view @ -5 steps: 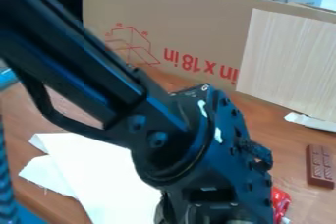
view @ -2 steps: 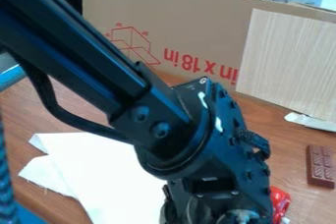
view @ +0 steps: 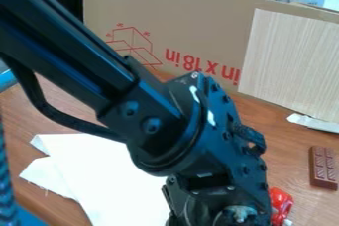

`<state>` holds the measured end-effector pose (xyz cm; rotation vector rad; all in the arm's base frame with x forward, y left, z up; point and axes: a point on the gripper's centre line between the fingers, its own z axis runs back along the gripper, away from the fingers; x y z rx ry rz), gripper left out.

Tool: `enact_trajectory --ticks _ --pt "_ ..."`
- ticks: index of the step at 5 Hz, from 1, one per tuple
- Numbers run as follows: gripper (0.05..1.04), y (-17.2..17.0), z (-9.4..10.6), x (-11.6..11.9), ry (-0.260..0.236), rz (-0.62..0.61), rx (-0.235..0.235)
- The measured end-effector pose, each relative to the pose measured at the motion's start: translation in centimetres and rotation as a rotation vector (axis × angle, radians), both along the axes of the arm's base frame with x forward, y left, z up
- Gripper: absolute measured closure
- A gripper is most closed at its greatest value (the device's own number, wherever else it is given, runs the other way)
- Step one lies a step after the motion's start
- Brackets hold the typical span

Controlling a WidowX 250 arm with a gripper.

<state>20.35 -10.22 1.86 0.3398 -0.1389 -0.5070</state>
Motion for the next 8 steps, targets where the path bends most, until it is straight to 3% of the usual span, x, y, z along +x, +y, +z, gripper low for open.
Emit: enact_trajectory --ticks 1,2,3,6,8 --pt "1.025 0.1 0.2 -0.2 0.006 -0.006 -0.008" --pt "1.032 0.5 1.5 0.0 0.007 0.006 -0.047" --pt "1.032 2.2 2.7 0.2 0.043 0.048 -0.085" --pt "1.032 8.5 7.1 6.5 0.171 0.294 -0.31" --pt "1.032 13.3 9.1 9.5 0.209 0.401 -0.396"
